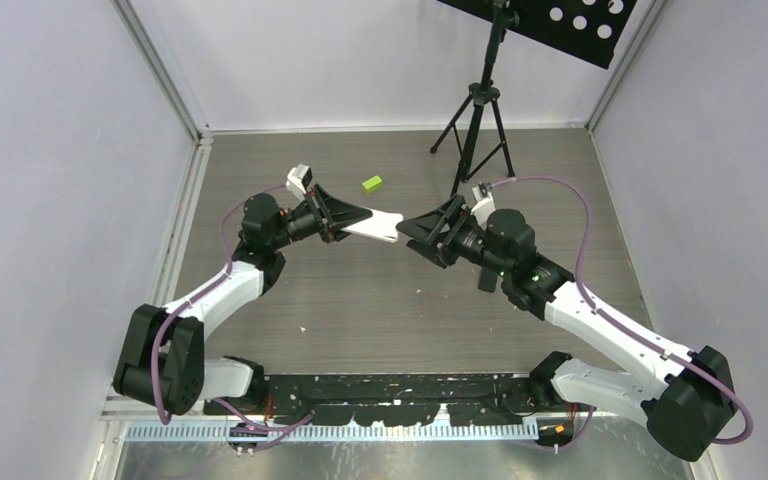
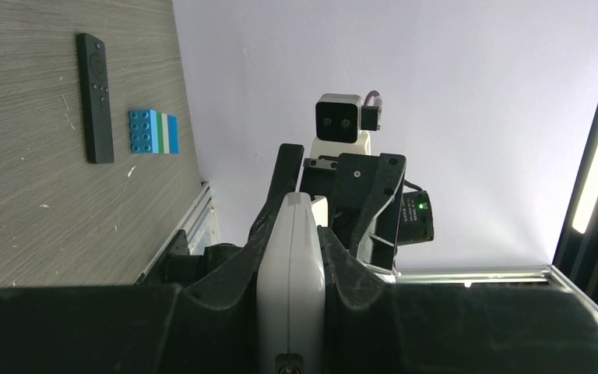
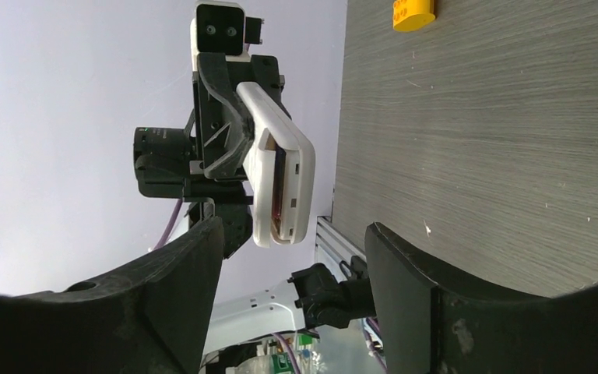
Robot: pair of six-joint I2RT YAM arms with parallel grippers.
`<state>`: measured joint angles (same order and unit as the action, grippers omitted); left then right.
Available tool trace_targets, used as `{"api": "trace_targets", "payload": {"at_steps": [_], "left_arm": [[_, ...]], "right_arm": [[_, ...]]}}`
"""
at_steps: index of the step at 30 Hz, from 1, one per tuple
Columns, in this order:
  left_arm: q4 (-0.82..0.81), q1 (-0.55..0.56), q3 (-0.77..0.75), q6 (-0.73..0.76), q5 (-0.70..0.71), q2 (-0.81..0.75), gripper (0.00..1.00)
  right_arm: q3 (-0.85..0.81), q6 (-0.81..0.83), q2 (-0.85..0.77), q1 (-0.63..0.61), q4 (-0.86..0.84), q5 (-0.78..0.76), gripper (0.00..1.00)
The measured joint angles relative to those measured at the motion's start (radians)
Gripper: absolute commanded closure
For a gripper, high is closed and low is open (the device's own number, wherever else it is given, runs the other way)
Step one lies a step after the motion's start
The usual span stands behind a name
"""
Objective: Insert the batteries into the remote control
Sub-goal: Load the battery cover into the remote control.
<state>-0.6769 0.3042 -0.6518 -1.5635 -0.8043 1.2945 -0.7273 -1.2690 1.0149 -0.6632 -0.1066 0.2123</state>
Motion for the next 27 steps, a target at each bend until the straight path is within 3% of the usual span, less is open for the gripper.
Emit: {"api": "trace_targets", "payload": {"at_steps": [3, 8, 11, 27], "left_arm": [[0.000, 0.000, 0.000, 0.000, 0.000, -0.001, 1.00], [0.001, 0.000, 0.000, 0.001, -0.001, -0.001, 1.00], [0.001, -0.001, 0.000, -0.001, -0.002, -0.002, 1.00], [-0.028, -0.011, 0.000, -0.013, -0.008, -0.003, 1.00]], "right_arm": [[0.000, 0.008, 0.025, 0.000, -0.014, 0.006, 0.29], [0.000, 0.007, 0.071, 0.000, -0.029, 0.015, 0.53], [0.000, 0.004, 0.071, 0.003, -0.066, 0.021, 0.61], [0.039, -0.042, 0.108, 0.013, -0.225, 0.061, 0.77]]}}
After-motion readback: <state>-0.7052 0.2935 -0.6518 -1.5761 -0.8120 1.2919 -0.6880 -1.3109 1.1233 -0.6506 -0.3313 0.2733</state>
